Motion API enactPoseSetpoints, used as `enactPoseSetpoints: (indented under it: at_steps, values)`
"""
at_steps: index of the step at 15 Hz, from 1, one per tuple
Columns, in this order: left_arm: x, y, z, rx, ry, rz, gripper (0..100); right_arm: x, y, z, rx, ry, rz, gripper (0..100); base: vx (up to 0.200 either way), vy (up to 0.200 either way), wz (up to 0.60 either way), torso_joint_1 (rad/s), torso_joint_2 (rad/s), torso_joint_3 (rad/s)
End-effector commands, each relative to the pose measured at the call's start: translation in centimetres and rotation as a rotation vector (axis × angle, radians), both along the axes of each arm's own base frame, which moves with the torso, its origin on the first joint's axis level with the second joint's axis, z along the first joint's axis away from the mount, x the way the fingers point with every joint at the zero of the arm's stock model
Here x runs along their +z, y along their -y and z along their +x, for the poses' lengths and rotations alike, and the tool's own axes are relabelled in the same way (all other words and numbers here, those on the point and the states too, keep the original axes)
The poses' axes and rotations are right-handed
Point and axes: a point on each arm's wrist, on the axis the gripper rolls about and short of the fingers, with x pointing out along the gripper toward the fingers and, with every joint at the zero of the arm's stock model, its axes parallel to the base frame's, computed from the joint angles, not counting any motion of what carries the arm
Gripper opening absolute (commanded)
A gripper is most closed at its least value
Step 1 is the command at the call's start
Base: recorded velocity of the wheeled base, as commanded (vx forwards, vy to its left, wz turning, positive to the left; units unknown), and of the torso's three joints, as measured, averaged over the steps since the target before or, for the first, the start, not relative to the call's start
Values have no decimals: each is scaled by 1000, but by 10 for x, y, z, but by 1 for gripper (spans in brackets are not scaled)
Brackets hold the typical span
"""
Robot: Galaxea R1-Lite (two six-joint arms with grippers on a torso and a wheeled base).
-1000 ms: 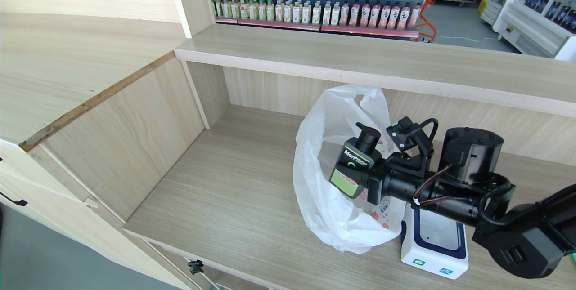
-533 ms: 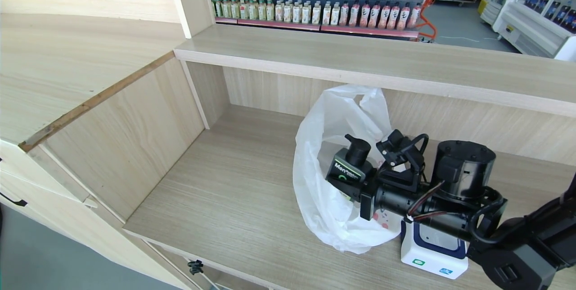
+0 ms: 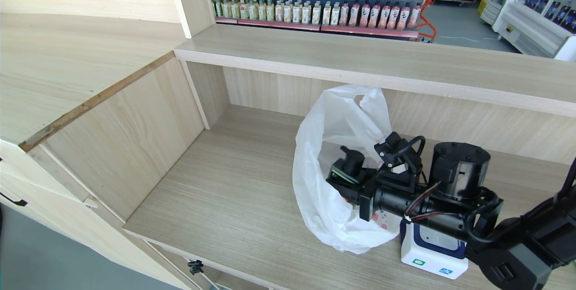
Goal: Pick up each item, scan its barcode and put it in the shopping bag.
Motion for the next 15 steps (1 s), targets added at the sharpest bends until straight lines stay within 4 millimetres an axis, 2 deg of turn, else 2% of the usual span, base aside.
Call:
enactPoseSetpoints:
  at_steps: [1, 5, 6, 7, 8, 10, 12, 13, 15]
  values:
    - [0, 0, 0, 1, 0, 0, 100, 1, 0, 1, 1, 4, 2, 100, 0, 0, 0, 0, 0, 0]
    - [0, 0, 0, 1, 2, 0, 100, 8, 1, 3, -5, 25, 15, 100, 0, 0, 0, 0, 0, 0]
    - [0, 0, 0, 1, 0, 0, 100, 27, 0, 4, -8, 77, 43, 100, 0, 0, 0, 0, 0, 0]
    - [0, 0, 0, 1, 0, 0, 100, 35, 0, 4, -9, 104, 50, 100, 0, 0, 0, 0, 0, 0]
    - [0, 0, 0, 1, -2, 0, 100, 69, 7, 1, -25, 213, 52, 100, 0, 0, 0, 0, 0, 0]
    - [0, 0, 0, 1, -2, 0, 100, 104, 36, -7, -87, 370, -116, 100, 0, 0, 0, 0, 0, 0]
    - [0, 0, 0, 1, -2, 0, 100, 127, 77, -20, -196, 470, -250, 100, 0, 0, 0, 0, 0, 0]
    - [0, 0, 0, 1, -2, 0, 100, 134, 96, -28, -256, 486, -278, 100, 0, 0, 0, 0, 0, 0]
    - [0, 0, 0, 1, 0, 0, 100, 142, 121, -40, -350, 495, -297, 100, 0, 0, 0, 0, 0, 0]
